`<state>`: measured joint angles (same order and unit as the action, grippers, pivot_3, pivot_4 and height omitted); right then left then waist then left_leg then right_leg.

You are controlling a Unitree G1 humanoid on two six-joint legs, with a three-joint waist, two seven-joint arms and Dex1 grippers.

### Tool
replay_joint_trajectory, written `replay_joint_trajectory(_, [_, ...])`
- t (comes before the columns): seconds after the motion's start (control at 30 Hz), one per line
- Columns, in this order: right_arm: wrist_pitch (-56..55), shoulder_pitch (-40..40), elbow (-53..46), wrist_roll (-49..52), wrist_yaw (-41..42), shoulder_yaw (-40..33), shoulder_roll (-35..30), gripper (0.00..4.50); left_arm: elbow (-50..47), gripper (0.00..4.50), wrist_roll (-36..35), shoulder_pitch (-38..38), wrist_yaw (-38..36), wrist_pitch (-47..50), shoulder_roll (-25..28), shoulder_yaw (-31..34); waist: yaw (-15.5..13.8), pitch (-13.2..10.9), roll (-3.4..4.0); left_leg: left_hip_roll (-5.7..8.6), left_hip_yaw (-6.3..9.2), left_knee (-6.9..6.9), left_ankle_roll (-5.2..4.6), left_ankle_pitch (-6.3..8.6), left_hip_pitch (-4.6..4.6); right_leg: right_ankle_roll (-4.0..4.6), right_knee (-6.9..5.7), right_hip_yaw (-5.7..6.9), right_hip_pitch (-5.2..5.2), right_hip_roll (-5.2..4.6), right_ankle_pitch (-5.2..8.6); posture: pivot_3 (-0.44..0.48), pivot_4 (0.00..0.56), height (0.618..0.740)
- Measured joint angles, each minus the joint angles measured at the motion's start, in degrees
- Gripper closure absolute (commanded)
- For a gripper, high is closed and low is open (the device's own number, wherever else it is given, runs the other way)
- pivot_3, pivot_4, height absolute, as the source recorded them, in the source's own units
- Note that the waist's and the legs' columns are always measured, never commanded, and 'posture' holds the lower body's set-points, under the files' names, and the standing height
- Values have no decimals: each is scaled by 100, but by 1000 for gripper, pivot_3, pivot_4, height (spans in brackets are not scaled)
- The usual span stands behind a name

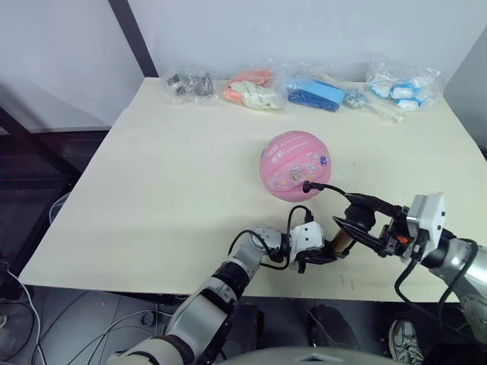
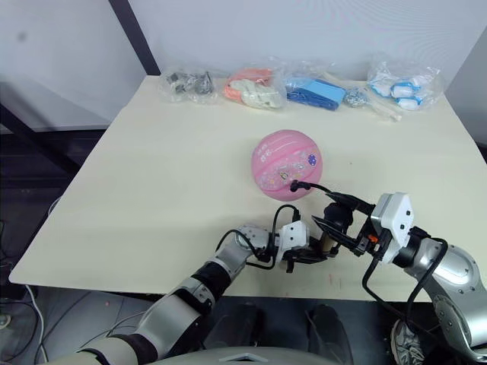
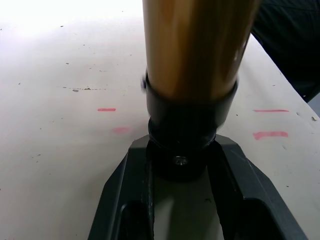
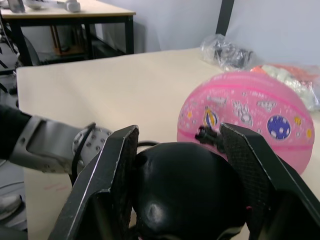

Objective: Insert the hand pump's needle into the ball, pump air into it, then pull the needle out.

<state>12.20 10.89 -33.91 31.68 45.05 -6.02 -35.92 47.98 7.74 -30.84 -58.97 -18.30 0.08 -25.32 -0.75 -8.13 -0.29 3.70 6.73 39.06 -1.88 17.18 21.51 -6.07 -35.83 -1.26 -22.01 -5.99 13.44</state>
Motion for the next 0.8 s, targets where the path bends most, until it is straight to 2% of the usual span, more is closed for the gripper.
replay_joint_trajectory(0.3, [351, -51, -24, 382, 46, -359, -226, 2342, -5, 3470, -9, 0, -7, 0, -12, 1, -5, -5, 6, 2, 1, 0, 0, 0, 4, 1, 0, -1, -1, -2, 0, 0, 150, 740])
replay_joint_trajectory(0.53, [1072, -428, -574, 1606, -29, -1155, -824, 2342, -7, 3470, -19, -4, -42, -1, -25, 2, -7, -7, 9, 2, 5, 0, 0, 0, 14, 1, 1, 1, -3, -3, 0, 0, 150, 740])
replay_joint_trajectory(0.8, [1544, -676, -654, 2535, -78, -1877, -1302, 2342, -4, 3470, -18, -11, -52, -1, -25, 3, -9, -9, 8, 3, 4, 0, -1, 0, 17, 1, 3, 1, -4, -4, 0, 0, 150, 740])
